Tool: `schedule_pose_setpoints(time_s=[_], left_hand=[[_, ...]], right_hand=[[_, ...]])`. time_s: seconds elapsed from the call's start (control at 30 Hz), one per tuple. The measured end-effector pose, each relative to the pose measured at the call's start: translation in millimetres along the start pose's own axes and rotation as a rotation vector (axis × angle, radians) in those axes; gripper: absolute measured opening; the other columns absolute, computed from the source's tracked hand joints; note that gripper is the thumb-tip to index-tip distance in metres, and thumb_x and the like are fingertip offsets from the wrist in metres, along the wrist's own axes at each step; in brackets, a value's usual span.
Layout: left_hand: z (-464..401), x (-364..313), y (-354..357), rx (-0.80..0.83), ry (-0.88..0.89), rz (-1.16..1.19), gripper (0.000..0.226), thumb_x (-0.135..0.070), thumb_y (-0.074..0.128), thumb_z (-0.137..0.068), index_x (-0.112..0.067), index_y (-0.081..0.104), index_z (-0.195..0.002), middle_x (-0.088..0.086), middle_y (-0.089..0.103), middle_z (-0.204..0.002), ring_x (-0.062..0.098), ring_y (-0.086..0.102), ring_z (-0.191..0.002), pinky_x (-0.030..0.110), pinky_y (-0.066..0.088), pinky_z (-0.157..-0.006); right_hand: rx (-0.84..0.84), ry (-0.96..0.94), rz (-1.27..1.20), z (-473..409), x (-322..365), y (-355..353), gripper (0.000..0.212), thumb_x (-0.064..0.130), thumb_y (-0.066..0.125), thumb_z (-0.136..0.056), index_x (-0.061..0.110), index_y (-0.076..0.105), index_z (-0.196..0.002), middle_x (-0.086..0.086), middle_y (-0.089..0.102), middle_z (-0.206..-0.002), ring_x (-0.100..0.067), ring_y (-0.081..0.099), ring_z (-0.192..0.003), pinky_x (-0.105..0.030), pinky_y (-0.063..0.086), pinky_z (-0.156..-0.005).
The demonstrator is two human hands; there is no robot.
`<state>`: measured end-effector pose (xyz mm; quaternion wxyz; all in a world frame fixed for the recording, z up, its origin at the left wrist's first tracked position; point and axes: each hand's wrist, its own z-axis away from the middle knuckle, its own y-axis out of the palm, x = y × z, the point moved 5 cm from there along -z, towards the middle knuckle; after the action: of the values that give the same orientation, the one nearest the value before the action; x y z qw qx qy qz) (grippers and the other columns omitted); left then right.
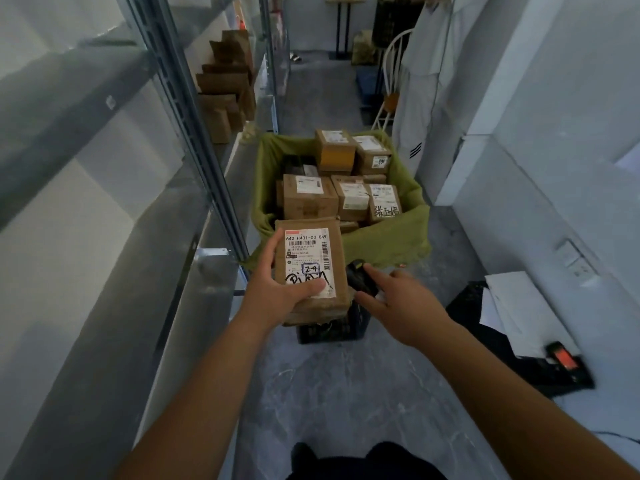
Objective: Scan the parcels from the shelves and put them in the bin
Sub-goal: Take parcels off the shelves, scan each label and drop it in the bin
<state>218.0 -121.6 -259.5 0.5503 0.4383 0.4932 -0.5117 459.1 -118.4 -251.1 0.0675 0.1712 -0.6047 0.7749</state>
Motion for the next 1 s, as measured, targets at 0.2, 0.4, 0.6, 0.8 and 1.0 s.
schedule_pose_setpoints(time_s=[0.2, 0.4, 0.6, 0.8, 1.0], left_hand=[[-73, -15, -12, 0.028, 0.013, -0.038, 0.111, -0.01, 0.1, -0.064, -0.059, 0.04, -0.144, -0.016, 0.063, -0.134, 0.01, 0.067, -0.118, 0.044, 0.061, -0.095], [-149, -30, -22, 0.005, 0.014, -0.055, 0.111, -0.015, 0.101, -0.063, -0.054, 0.041, -0.148, -0.015, 0.064, -0.134, 0.007, 0.068, -0.116, 0.036, 0.063, -0.087], [-238, -46, -18, -0.066, -0.029, -0.035, 0.108, -0.011, 0.097, -0.069, -0.049, 0.04, -0.152, -0.014, 0.064, -0.134, 0.011, 0.067, -0.115, 0.035, 0.063, -0.082], [-330, -61, -15, -0.14, -0.137, -0.003, 0.101, -0.013, 0.093, -0.075, -0.053, 0.04, -0.152, -0.01, 0.067, -0.131, 0.015, 0.068, -0.116, 0.041, 0.063, -0.088], [-406, -62, -10, -0.172, -0.221, 0.017, 0.083, -0.014, 0.082, -0.089, -0.056, 0.04, -0.147, -0.014, 0.066, -0.121, 0.014, 0.072, -0.103, 0.032, 0.063, -0.073]], right_hand=[[-0.006, 0.034, 0.017, -71, 8, -8, 0.072, 0.071, 0.041, -0.099, 0.045, 0.02, -0.162, -0.007, 0.051, -0.12, -0.03, 0.055, -0.111, -0.044, 0.053, -0.092], [-0.053, 0.026, -0.03, -154, 9, -29, 0.073, 0.071, 0.044, -0.097, 0.043, 0.023, -0.162, -0.005, 0.051, -0.127, -0.025, 0.056, -0.111, -0.04, 0.052, -0.091], [-0.068, -0.017, -0.045, -255, 3, -59, 0.072, 0.069, 0.044, -0.098, 0.044, 0.022, -0.162, -0.005, 0.051, -0.132, -0.025, 0.053, -0.113, -0.043, 0.053, -0.091], [-0.023, -0.054, -0.087, -350, -2, -77, 0.073, 0.069, 0.047, -0.097, 0.044, 0.024, -0.161, -0.005, 0.047, -0.145, -0.026, 0.052, -0.125, -0.044, 0.051, -0.1], [0.022, -0.078, -0.038, -411, -2, -94, 0.072, 0.067, 0.043, -0.1, 0.041, 0.02, -0.163, -0.003, 0.05, -0.128, -0.023, 0.056, -0.11, -0.038, 0.053, -0.088]])
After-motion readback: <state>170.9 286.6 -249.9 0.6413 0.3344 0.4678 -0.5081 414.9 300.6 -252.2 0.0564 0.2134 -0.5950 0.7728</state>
